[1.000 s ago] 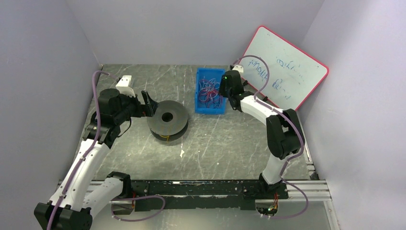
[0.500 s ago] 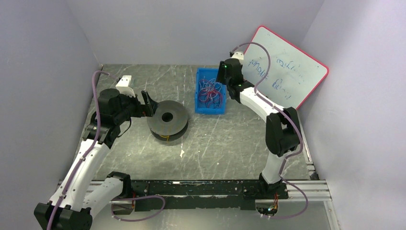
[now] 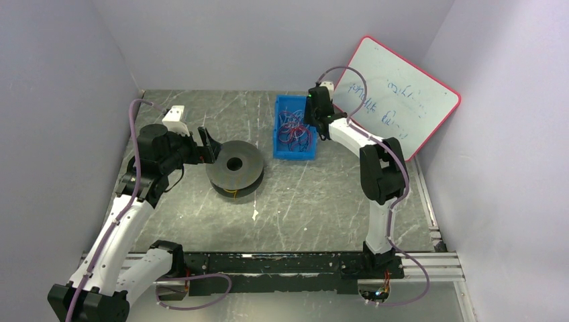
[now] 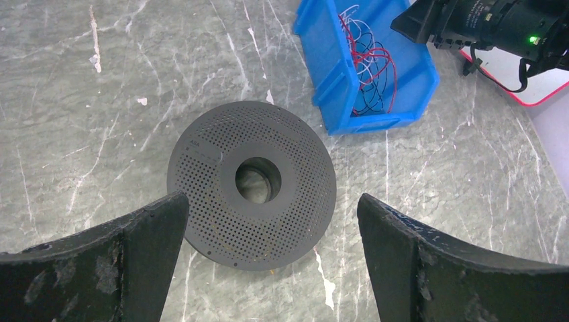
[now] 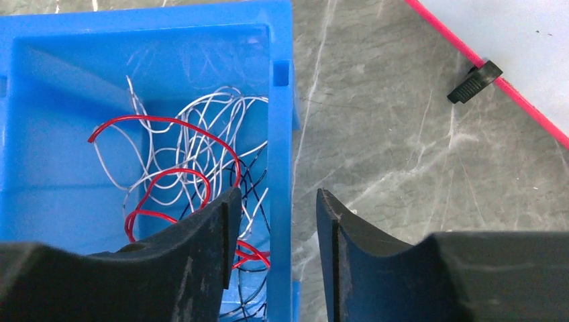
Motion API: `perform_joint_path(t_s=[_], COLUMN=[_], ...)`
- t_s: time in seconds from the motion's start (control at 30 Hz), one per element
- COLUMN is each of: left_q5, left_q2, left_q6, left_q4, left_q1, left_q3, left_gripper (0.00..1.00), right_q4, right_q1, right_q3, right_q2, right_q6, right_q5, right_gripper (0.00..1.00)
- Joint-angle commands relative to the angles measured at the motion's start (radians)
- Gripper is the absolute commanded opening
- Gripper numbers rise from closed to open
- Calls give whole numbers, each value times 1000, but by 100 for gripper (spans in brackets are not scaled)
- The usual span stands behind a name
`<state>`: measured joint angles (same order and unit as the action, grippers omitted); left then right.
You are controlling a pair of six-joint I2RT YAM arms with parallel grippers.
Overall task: Wrap the cables
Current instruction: Move the storage box to the center of the board.
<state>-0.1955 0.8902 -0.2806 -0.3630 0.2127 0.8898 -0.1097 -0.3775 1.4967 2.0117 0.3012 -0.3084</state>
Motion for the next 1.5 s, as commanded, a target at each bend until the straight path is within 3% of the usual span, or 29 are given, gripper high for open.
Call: perform_joint_path(t_s=[0.0,0.5,0.97,1.47], left_q5=[-20,-25,-33,-49], left_q2=[-1,-2,-5,2], left_q6=[1,0,0,-18], left_q4=[19,18,20,30], left_q1=[-9,-9,-9,-9], left_q3=[22,24,24,20], left_gripper=[99,100,99,100], right_q4=[-10,4,17,37], right_q1=[8,11,10,10], right_q3=[36,15,-90,-181], right_q2=[2,-6,-113,-161], right_q6=[-6,11,209,262], right_q5=[23,3,-80,-197], right_gripper=[45,0,0,0])
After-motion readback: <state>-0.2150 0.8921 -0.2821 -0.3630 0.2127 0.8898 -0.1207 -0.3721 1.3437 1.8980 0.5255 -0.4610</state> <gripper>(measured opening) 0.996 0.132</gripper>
